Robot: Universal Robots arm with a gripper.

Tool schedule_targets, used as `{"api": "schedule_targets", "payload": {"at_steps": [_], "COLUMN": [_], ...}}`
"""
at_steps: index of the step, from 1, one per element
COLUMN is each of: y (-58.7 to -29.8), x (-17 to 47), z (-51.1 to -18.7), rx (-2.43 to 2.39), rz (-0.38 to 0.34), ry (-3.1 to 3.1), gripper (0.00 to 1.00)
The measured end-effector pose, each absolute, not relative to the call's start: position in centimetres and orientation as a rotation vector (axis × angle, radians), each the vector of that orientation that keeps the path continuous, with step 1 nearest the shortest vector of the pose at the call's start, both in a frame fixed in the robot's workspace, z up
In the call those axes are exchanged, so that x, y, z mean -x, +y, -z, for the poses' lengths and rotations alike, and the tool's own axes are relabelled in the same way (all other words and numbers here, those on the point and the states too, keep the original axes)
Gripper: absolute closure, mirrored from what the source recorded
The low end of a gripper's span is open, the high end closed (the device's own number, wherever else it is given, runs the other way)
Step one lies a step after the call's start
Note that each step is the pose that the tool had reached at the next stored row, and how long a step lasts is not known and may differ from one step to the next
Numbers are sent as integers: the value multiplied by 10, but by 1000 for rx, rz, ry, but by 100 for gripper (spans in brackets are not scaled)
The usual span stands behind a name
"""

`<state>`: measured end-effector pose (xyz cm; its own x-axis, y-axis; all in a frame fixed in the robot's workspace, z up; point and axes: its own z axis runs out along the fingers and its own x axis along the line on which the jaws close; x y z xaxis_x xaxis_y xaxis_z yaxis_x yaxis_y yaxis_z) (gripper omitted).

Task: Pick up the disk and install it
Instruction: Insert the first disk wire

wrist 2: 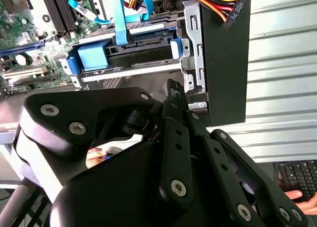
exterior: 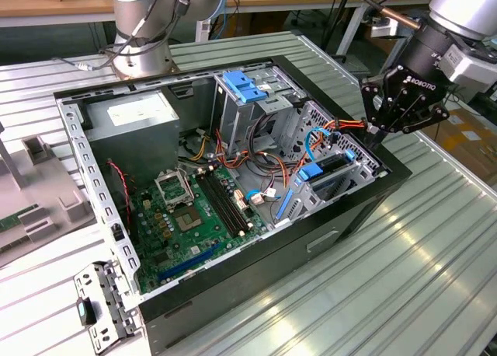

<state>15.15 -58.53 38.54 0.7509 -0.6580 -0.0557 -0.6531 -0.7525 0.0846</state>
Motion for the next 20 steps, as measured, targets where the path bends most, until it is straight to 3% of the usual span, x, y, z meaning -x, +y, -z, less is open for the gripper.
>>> {"api": "schedule_targets", "payload": {"at_steps": [5,7,8,9,11,12,20], "y": [-585,-585,-585,-585,-585,-585,-563], "x": [-152,-152,-152,-152,-152,-152,-174], "z": [-385,-385,-385,-385,-385,-385,-384], "rx": [-2884,-2885,-2885,-2885,-2886,-2886,-2883], "rz": [126,126,126,126,126,126,124], "ry": [-1078,-1076,-1075,-1075,-1074,-1074,-1072], "gripper": [89,76,76,64,64,58,58]}}
